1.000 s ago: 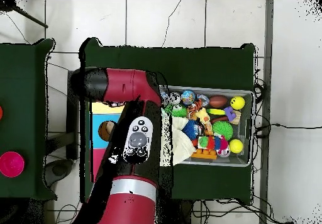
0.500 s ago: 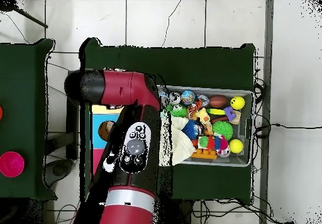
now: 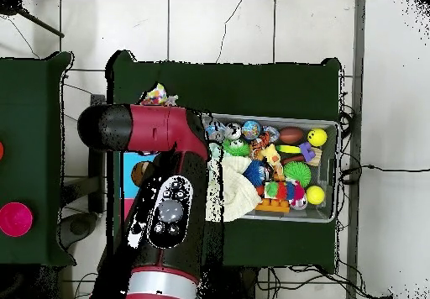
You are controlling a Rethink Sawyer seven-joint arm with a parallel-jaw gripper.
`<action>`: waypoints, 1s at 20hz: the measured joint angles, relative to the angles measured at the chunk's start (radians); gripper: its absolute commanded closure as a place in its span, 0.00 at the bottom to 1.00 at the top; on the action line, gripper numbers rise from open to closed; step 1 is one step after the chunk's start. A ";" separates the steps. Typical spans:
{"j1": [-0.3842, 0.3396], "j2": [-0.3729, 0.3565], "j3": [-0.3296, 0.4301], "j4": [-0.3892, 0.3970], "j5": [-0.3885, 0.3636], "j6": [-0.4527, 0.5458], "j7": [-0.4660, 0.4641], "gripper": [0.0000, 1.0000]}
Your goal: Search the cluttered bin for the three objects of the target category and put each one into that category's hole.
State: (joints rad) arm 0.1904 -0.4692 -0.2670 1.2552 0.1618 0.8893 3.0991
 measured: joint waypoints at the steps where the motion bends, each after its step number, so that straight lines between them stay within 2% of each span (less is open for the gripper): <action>1: 0.002 -0.001 -0.002 0.002 0.000 0.000 0.000 0.00; 15: 0.002 -0.056 -0.005 0.030 -0.001 0.000 0.000 0.00; 20: -0.018 -0.075 -0.005 0.030 -0.001 0.000 0.000 0.00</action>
State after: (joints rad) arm 0.1723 -0.5439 -0.2720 1.2852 0.1609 0.8897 3.0991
